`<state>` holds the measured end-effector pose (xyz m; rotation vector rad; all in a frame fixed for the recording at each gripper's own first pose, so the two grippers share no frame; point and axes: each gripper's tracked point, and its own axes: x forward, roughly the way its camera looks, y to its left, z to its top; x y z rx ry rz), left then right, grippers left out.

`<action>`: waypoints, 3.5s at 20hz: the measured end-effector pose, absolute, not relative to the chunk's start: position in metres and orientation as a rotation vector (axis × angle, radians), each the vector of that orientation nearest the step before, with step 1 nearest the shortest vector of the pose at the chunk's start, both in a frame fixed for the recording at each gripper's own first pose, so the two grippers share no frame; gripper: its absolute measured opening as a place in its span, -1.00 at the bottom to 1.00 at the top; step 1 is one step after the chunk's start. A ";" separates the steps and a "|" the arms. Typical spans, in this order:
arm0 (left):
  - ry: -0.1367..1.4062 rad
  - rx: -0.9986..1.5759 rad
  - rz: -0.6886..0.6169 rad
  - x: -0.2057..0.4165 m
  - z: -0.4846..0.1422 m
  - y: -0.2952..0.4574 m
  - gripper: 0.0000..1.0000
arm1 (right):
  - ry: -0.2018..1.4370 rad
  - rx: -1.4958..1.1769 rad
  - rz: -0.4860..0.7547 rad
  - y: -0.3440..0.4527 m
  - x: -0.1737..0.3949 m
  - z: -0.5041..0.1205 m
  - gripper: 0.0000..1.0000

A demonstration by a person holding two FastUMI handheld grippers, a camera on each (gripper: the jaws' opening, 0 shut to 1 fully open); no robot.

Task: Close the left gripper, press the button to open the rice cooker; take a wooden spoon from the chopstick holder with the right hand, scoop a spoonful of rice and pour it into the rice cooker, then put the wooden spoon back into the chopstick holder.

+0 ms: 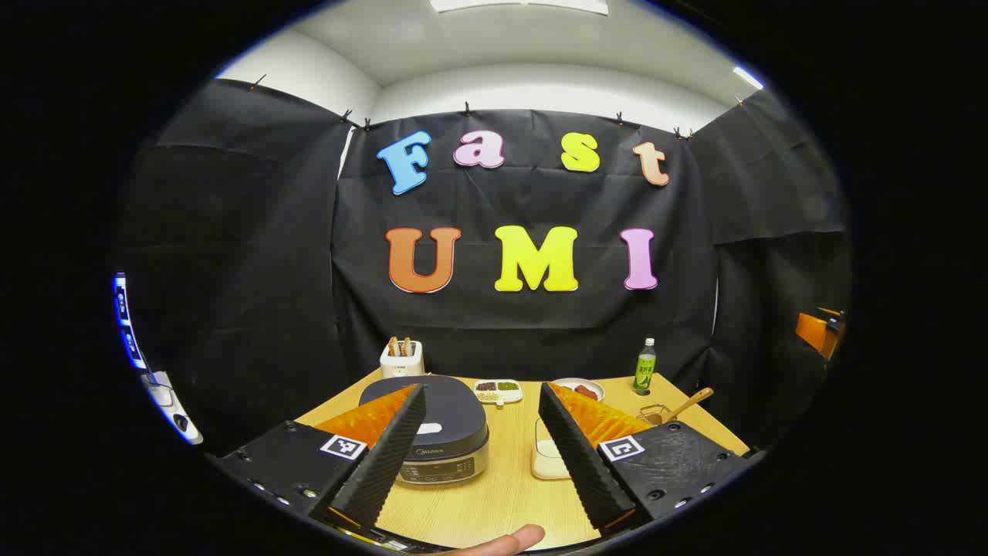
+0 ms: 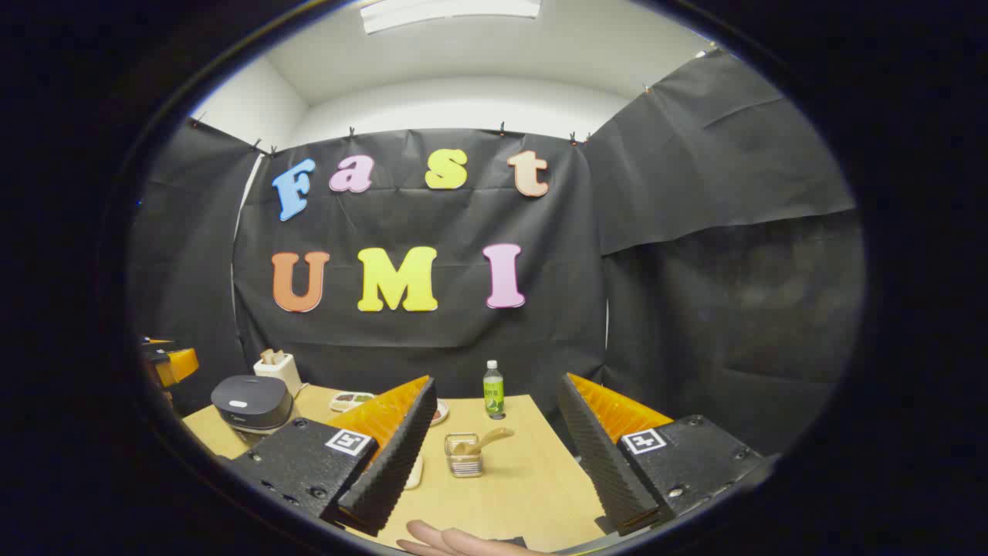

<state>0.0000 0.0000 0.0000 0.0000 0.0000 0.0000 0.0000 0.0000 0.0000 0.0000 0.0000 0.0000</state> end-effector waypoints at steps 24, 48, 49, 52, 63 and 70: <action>0.144 -0.013 0.121 0.089 -0.071 0.061 0.53 | -0.029 -0.018 0.017 -0.016 0.017 -0.049 1.00; 0.447 -0.092 0.231 0.156 -0.162 0.086 -1.00 | 0.136 0.010 -0.004 -0.065 0.048 -0.135 1.00; 0.454 -0.128 0.230 0.155 -0.161 0.084 -0.99 | 0.138 0.014 -0.003 -0.064 0.049 -0.136 1.00; 0.448 -0.149 0.210 0.154 -0.162 0.086 -0.99 | 0.148 0.024 0.003 -0.058 0.049 -0.144 1.00; 0.113 -0.022 0.196 0.079 -0.055 0.060 0.92 | 0.211 0.031 0.043 -0.034 0.055 -0.187 1.00; 0.036 -0.085 0.129 0.019 -0.050 0.039 0.91 | 0.215 0.062 0.091 -0.017 0.099 -0.220 1.00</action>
